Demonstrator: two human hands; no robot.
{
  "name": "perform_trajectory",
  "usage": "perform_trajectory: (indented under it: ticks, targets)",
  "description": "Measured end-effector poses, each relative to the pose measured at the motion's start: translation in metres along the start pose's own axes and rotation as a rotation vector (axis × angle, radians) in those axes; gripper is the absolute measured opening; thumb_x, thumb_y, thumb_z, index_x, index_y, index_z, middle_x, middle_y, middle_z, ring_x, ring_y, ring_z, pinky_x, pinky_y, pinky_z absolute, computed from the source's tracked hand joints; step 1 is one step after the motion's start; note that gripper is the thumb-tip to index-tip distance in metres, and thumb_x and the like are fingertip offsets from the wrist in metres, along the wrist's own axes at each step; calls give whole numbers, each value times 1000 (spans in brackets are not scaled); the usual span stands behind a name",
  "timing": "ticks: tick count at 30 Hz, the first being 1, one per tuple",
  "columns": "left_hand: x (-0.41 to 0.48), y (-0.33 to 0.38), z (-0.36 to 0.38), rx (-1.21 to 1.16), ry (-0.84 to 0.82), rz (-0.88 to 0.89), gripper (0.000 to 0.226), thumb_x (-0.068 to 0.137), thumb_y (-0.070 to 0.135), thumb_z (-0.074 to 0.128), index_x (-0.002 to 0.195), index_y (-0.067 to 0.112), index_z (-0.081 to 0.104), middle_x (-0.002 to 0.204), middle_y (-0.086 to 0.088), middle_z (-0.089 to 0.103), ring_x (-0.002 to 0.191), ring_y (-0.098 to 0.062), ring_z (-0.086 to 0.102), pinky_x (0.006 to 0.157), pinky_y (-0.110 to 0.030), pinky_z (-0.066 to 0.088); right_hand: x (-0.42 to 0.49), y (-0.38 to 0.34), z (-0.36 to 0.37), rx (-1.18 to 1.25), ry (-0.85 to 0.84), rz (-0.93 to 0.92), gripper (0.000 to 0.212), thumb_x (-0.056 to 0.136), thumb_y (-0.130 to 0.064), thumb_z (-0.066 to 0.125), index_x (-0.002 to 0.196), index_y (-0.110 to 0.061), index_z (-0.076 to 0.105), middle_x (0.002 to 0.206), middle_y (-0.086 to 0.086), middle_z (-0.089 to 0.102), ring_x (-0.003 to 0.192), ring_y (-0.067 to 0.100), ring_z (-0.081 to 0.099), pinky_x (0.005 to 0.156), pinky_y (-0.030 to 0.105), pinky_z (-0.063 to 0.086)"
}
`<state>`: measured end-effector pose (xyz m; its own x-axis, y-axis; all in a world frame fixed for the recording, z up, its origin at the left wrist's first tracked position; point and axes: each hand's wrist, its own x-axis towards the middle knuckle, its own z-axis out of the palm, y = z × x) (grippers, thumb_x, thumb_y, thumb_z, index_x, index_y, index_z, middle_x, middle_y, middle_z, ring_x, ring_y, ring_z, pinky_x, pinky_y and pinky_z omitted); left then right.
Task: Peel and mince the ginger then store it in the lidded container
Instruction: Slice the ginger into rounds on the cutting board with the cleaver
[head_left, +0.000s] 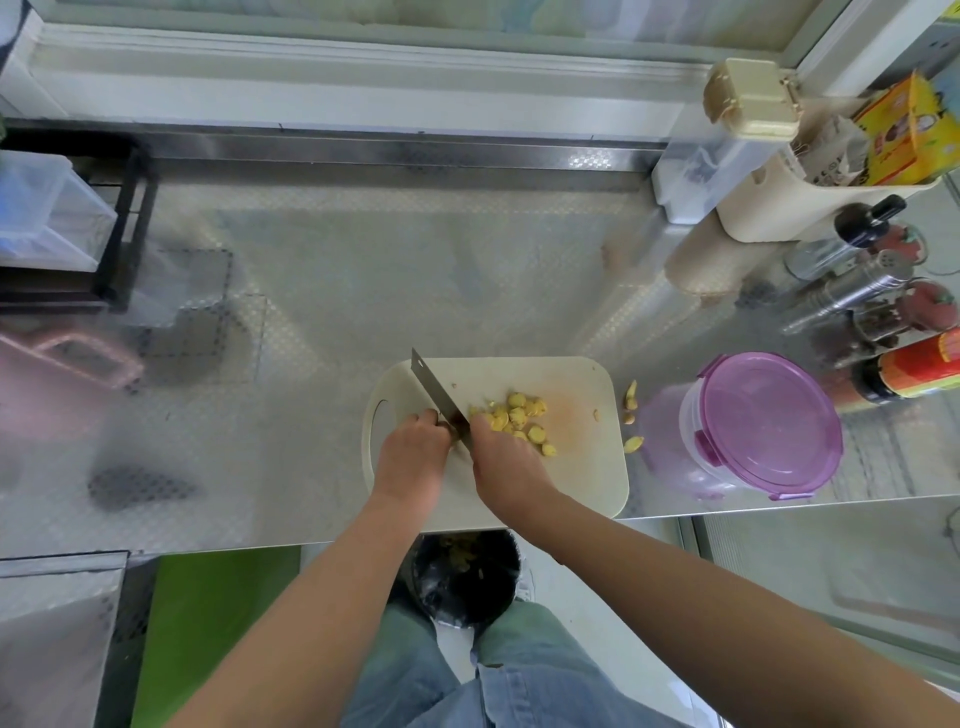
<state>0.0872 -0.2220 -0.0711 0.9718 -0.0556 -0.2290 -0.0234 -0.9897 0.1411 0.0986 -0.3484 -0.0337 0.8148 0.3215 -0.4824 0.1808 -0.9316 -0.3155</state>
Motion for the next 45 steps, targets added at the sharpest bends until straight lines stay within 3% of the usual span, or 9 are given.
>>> perform_trajectory:
  ticks: [3,8,15,19,22,26,31,38,45]
  targets:
    - [0,-2,-1,-28,2,10,19,64,6,83,77,17,76,70,-5,60,63,-25,59,45,-30,41,-4,2,-4,-19,-1,-20,26,90,5,40,107,-12,33,66,0,35,57,22,38,45,30,23]
    - [3,-2,-1,23,19,14,37,30,9,95,55,19,70,54,0,52,46,-18,51,35,-23,30,1,-1,-1,-29,10,-3,30,91,6,42,115,-11,35,69,0,39,64,25,44,55,34,34]
    - [0,0,-2,4,-3,4,10,73,9,79,81,13,74,76,-6,62,71,-24,60,51,-29,33,1,-7,-1,-34,6,25,28,92,5,43,114,-11,35,78,4,46,67,26,45,56,35,34]
    - [0,-1,-3,-37,32,1,28,46,4,92,60,14,70,58,-3,56,51,-21,55,41,-24,30,-1,-11,-2,-42,2,42,29,92,5,44,113,-12,34,89,8,55,69,25,45,58,35,35]
    - [-3,-1,-1,-99,77,18,36,37,-1,93,55,12,64,55,-3,54,46,-21,53,36,-22,35,-1,-10,-2,-34,2,47,29,91,5,44,113,-12,34,79,5,46,70,25,45,57,35,34]
    - [-13,0,-3,-190,99,14,34,48,-1,89,64,10,61,62,-4,56,53,-23,55,38,-27,37,-1,-11,-1,-30,20,47,25,92,3,45,106,-14,33,77,3,44,68,25,46,56,35,35]
    - [-18,-7,-6,-395,177,-119,14,76,8,76,84,8,64,83,-9,60,76,-27,57,58,-29,39,7,-5,-3,83,39,79,16,97,-9,43,109,-12,34,87,11,57,75,33,56,55,37,40]
    - [-20,0,-6,-454,156,-107,15,79,12,74,91,9,67,90,-7,61,84,-23,57,73,-32,48,-2,8,-21,197,100,-27,11,99,-19,42,104,-11,36,79,10,54,66,31,51,54,40,43]
    - [-23,2,-3,-516,195,-152,8,77,2,73,82,7,73,81,-8,64,73,-27,61,67,-37,52,-12,4,-19,69,63,-50,9,98,-14,40,101,-16,32,74,5,47,64,28,45,53,36,38]
